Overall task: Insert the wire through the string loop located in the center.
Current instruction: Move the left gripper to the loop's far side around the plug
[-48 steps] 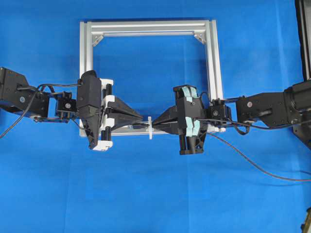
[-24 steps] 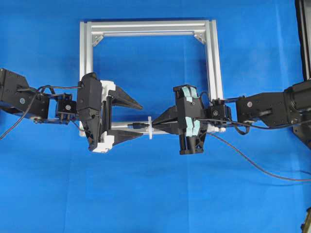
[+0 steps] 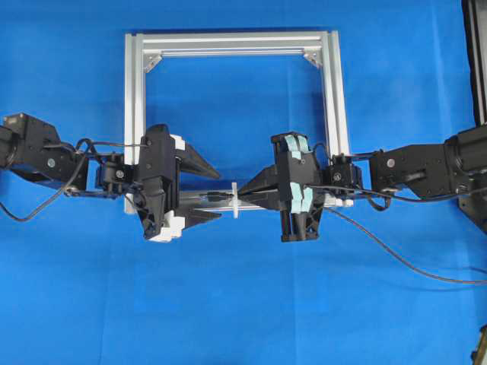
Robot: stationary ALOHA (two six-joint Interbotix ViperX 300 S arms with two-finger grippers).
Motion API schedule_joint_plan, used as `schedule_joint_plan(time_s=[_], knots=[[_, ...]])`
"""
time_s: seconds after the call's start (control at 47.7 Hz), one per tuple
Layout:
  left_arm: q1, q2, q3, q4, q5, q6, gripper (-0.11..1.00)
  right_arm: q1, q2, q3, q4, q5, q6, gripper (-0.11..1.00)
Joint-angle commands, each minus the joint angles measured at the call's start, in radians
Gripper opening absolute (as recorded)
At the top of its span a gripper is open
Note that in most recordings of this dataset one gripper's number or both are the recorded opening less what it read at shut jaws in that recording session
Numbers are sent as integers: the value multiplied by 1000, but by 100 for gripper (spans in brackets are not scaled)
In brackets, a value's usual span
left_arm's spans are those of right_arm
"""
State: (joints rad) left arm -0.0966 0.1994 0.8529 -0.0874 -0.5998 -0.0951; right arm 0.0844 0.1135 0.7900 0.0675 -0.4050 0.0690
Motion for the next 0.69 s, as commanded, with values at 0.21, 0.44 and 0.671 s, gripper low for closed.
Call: schedule_joint_plan(time_s=[0.21, 0.44, 0.671], knots=[[-3, -12, -23, 3, -11, -2, 93, -3, -14, -8, -2, -9, -2, -2], [-8, -12, -26, 3, -37, -2, 93, -2, -14, -8, -2, -9, -2, -2], [-11, -12, -26, 3, -43, -2, 93, -2, -14, -8, 0, -8, -2, -2]])
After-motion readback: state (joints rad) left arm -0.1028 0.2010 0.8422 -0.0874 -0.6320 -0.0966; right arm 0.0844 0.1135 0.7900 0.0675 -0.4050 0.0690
